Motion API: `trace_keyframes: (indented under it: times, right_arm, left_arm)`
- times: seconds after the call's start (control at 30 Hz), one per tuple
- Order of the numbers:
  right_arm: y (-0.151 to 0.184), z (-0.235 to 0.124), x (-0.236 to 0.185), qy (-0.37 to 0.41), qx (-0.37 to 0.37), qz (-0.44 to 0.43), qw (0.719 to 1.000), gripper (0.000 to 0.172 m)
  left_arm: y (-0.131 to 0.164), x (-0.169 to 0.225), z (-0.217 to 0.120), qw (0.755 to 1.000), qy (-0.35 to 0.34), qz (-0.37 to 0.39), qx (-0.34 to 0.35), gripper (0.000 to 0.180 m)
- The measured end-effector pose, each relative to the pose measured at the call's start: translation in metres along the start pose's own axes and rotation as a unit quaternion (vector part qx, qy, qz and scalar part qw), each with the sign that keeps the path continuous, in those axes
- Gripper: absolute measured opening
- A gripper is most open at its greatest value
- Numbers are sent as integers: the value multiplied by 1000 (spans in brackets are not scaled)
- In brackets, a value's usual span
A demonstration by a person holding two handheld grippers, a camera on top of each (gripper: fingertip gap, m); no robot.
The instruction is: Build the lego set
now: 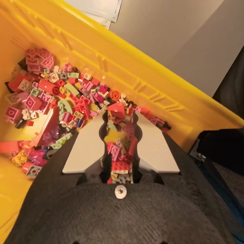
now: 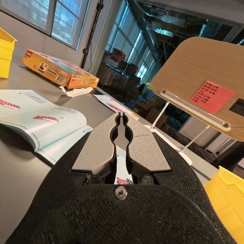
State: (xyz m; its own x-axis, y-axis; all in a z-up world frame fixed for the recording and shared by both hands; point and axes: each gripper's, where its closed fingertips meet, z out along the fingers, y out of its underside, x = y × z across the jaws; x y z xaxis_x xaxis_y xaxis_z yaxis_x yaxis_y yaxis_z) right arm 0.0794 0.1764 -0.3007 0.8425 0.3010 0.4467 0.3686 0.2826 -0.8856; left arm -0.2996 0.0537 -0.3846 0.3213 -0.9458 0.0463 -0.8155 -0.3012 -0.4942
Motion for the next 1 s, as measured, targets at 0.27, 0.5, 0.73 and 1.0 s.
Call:
trace_keyframes:
  times: [0.27,0.5,0.73,1.0]
  right_arm:
    - [2,1,-4,-8,-6,-6,1000,1]
    - [2,2,-4,-9,-6,-6,1000,1]
    - [2,2,-5,-11,-7,-5,1000,1]
    - [2,2,-6,-15,-8,-6,1000,1]
  left_arm:
    - [-1,-4,8,1000,1,18,0,17]
    - [8,-49,-19,993,-112,-32,1,9]
    - [18,-61,-21,983,-177,-48,-21,68]
    - [2,-27,-6,997,-67,21,28,20]
